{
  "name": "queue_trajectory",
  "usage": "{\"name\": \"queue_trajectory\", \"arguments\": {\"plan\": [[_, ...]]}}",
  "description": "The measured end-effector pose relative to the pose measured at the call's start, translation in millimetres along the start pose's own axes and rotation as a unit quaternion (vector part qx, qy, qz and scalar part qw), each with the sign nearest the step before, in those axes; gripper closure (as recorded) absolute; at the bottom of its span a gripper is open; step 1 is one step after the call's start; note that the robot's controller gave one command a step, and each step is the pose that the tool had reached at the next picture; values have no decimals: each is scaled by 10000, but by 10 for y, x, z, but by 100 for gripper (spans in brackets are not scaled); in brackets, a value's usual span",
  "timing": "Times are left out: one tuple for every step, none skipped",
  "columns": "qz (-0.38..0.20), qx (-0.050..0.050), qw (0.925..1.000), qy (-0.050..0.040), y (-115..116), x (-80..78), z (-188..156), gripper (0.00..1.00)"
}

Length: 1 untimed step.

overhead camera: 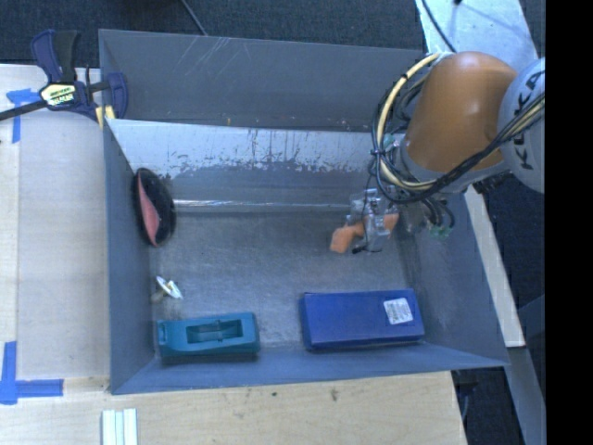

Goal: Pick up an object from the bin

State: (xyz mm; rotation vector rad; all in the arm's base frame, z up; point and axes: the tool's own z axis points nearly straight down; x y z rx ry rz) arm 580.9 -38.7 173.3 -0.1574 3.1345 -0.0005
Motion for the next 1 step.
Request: {"name": "queue_trajectory", "arguments": {"plan": [[139,-1,9999,-3,133,-70,-836,100]]}}
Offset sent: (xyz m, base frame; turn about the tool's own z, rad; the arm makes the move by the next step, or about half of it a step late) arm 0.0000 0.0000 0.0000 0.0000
